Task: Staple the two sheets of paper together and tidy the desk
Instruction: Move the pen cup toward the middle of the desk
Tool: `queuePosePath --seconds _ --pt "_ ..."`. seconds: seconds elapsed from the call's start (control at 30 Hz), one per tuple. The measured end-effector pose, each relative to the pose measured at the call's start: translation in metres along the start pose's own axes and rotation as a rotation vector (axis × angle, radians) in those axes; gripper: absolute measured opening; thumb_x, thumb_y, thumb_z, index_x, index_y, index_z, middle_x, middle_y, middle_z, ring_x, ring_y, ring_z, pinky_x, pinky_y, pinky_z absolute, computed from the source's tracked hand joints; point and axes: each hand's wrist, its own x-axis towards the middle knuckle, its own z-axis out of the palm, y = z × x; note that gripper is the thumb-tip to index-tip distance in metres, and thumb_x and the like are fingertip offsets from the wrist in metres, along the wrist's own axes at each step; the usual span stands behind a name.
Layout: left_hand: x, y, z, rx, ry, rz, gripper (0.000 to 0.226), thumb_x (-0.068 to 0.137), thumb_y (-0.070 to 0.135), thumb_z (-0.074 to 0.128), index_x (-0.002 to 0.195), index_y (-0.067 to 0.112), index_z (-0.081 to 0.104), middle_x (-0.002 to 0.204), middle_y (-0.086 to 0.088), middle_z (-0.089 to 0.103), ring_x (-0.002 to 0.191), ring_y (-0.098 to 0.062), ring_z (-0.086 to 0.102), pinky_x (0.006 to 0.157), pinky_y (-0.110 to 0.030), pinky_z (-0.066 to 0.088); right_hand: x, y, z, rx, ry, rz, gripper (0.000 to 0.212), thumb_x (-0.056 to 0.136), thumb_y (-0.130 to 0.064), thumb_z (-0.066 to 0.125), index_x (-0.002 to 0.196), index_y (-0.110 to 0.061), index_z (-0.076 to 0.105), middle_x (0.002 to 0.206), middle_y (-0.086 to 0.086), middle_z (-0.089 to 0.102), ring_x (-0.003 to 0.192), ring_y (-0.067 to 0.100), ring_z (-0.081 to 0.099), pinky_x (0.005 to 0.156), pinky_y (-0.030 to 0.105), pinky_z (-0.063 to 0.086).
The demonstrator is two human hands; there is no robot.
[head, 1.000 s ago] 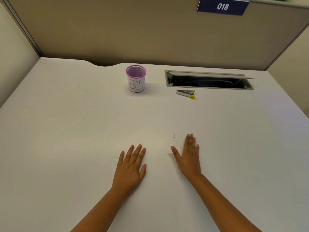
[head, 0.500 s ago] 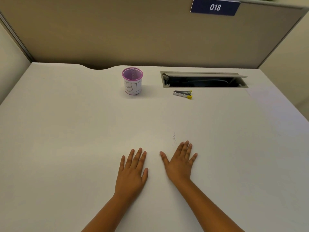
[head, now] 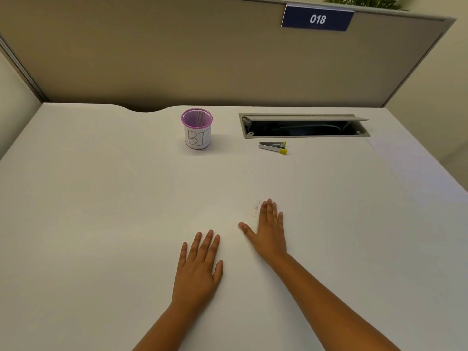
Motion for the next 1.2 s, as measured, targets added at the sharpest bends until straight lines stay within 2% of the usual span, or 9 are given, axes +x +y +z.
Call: queuePosePath --seconds 0.1,0.23,0.33,0.53,0.73,0.87,1.0,1.1,1.2 --pt "0.000 0.002 -0.003 -0.011 0.002 0.006 0.058 0.092 0.046 0.007 0.141 0.024 0.027 0.147 0.003 0.036 0.139 -0.016 0.012 0.112 -0.035 0.001 -0.006 0.010 -0.001 0.159 0.075 -0.025 0.085 0.087 -0.058 0.041 0.146 -0.008 0.006 0.158 0.004 0.003 0.145 0.015 -0.001 0.118 0.030 -0.003" --pt "-0.001 0.002 -0.005 -0.020 0.009 0.009 0.054 0.091 0.043 0.021 0.141 0.023 0.029 0.146 0.003 0.037 0.137 -0.015 0.016 0.112 -0.035 0.002 -0.003 0.014 -0.009 0.430 0.217 0.033 0.065 0.083 -0.032 0.064 0.139 -0.012 0.037 0.147 0.004 0.037 0.136 0.017 0.029 0.113 0.027 0.024" --pt "0.000 0.003 -0.005 -0.021 0.005 0.017 0.054 0.090 0.042 0.025 0.140 0.023 0.030 0.146 0.002 0.039 0.137 -0.016 0.017 0.111 -0.036 0.004 0.003 0.015 -0.016 0.387 0.152 0.016 0.062 0.085 -0.028 0.063 0.139 -0.013 0.037 0.140 0.005 0.042 0.131 0.018 0.033 0.106 0.024 0.028" --pt "-0.001 0.002 -0.005 -0.017 -0.014 0.005 0.058 0.092 0.045 0.007 0.141 0.023 0.029 0.147 0.003 0.037 0.139 -0.016 0.012 0.112 -0.037 0.004 0.020 0.000 -0.020 0.183 0.010 -0.085 0.054 0.094 -0.026 0.048 0.142 -0.012 0.030 0.148 0.005 0.032 0.138 0.018 0.024 0.111 0.027 0.025" --pt "0.000 0.001 -0.004 -0.032 0.007 0.010 0.057 0.093 0.045 0.008 0.141 0.023 0.030 0.148 0.004 0.031 0.142 -0.008 -0.009 0.113 -0.037 0.004 0.022 0.001 -0.019 0.153 0.075 -0.149 0.035 0.096 -0.017 0.040 0.129 -0.011 0.048 0.138 0.007 0.044 0.128 0.020 0.039 0.105 0.029 0.032" --pt "0.003 0.001 -0.005 -0.035 0.032 0.024 0.056 0.092 0.043 0.009 0.133 0.021 0.042 0.140 0.001 0.047 0.135 -0.018 0.025 0.111 -0.036 0.010 0.026 0.008 -0.019 0.245 0.085 -0.085 0.024 0.094 -0.014 0.043 0.110 -0.014 0.060 0.115 0.001 0.059 0.097 0.004 0.046 0.092 0.020 0.041" --pt "0.024 -0.008 -0.012 -0.017 0.096 0.127 0.042 0.082 0.031 0.033 0.107 0.015 0.064 0.115 -0.004 0.067 0.106 -0.025 0.062 0.088 -0.035 0.050 0.025 0.011 -0.021 0.327 0.182 -0.107 0.023 0.092 -0.009 0.048 0.106 -0.013 0.065 0.108 -0.001 0.065 0.101 0.009 0.055 0.087 0.016 0.039" --pt "0.047 -0.023 -0.022 0.017 0.119 0.166 0.043 0.076 0.029 0.037 0.101 0.011 0.067 0.110 -0.008 0.069 0.101 -0.028 0.065 0.081 -0.037 0.054 0.021 0.010 -0.019 0.581 0.265 -0.008 0.021 0.090 -0.012 0.055 0.108 -0.019 0.062 0.096 -0.006 0.067 0.092 0.007 0.061 0.086 0.018 0.047" --pt "0.078 -0.038 -0.034 0.022 0.121 0.158 0.038 0.075 0.023 0.048 0.106 0.006 0.064 0.113 -0.014 0.067 0.104 -0.033 0.063 0.083 -0.044 0.052 0.020 0.009 -0.019 0.754 0.294 0.052 0.024 0.085 -0.007 0.061 0.103 -0.024 0.059 0.084 -0.012 0.065 0.080 0.001 0.063 0.076 0.008 0.047"
